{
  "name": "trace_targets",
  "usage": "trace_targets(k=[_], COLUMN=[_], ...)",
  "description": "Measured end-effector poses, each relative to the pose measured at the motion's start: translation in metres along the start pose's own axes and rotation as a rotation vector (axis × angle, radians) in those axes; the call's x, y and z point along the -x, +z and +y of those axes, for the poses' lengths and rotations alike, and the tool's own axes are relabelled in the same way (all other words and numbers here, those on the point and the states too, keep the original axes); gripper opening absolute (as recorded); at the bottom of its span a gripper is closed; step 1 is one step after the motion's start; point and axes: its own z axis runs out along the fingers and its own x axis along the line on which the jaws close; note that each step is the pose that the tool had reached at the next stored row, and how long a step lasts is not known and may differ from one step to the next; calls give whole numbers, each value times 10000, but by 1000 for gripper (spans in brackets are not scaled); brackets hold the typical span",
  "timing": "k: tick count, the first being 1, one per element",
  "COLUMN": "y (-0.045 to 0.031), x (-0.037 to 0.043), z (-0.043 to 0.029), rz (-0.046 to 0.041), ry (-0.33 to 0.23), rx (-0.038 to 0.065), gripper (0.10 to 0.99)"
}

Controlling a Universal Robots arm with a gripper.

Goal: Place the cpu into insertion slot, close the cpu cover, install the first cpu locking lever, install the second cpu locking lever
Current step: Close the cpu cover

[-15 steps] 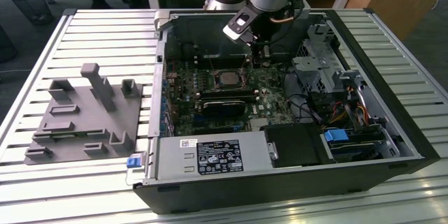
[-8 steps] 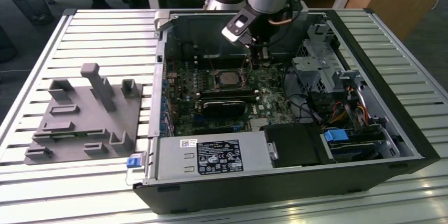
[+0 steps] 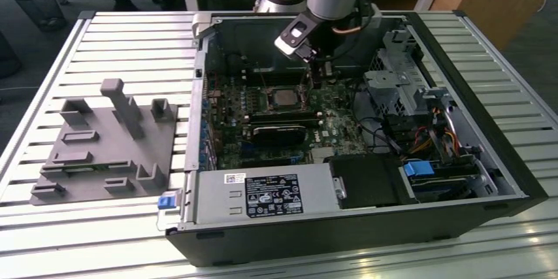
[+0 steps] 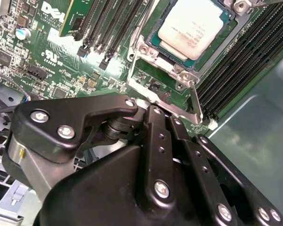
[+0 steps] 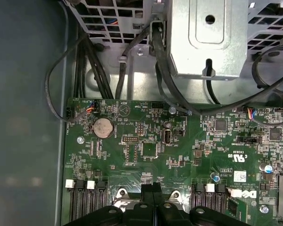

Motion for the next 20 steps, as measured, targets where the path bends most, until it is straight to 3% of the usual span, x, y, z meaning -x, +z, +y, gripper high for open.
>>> trace_targets(k=[20], y=[119], x=[-2], z=[-91], rz=[-29], ry=[-1], rx=[-1], gripper=[106])
